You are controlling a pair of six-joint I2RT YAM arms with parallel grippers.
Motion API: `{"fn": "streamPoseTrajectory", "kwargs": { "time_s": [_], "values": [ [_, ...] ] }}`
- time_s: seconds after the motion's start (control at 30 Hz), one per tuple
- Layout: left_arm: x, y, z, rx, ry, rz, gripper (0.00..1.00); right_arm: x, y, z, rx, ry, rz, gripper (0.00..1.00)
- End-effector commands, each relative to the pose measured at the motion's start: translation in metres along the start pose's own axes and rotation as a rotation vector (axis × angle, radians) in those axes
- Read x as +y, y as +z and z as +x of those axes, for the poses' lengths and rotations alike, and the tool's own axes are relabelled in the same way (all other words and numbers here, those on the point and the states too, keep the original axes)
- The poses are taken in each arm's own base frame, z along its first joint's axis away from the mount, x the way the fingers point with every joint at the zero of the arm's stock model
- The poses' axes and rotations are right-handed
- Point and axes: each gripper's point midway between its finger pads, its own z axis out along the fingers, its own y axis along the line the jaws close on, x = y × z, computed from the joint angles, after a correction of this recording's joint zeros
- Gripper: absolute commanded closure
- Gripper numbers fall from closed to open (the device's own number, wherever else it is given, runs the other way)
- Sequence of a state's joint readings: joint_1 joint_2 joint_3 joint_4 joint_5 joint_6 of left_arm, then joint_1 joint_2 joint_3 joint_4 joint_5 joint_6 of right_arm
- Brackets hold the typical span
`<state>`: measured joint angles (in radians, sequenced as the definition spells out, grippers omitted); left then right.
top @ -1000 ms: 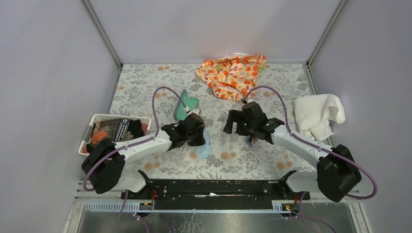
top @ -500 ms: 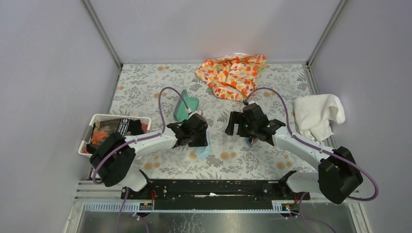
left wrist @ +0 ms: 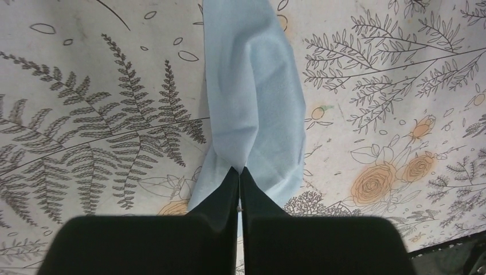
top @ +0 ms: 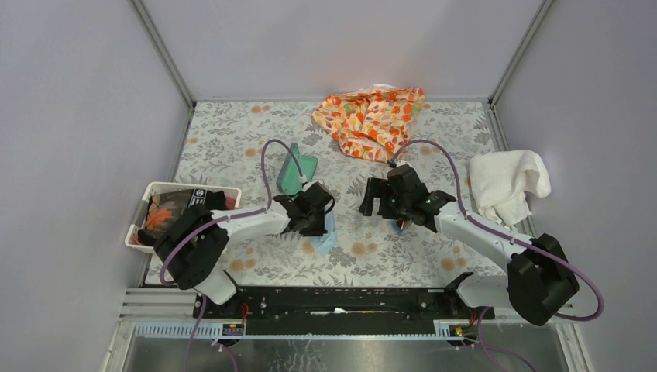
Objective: Organize the sunglasses
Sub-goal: Adjust the glasses cleaning cloth at the center of the board.
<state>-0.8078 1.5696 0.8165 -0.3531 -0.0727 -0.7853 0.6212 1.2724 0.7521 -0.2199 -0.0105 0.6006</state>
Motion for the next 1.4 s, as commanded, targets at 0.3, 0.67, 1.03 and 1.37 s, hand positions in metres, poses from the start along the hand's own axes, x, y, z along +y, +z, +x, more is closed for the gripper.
{"fn": "streamPoseTrajectory", "kwargs": {
  "time_s": [0.3,0.67,1.03,1.37],
  "values": [
    [0.022,-0.042,-0.051,-0.044,-0.160,0.151,1.00,0.088,0.032,0.080,0.168,-0.024,-0.136,0.02],
    [0.045,-0.026,-0.036,0.024,-0.221,0.170,1.00,0.117,0.063,0.116,0.162,-0.192,-0.045,0.22],
    [0.066,-0.023,-0.040,0.018,-0.246,0.136,1.00,0.154,0.099,0.120,0.079,-0.331,-0.026,0.27],
    [0.073,-0.015,-0.032,0.056,-0.293,0.147,1.00,0.140,0.123,0.124,0.045,-0.386,0.088,0.50]
  ]
}}
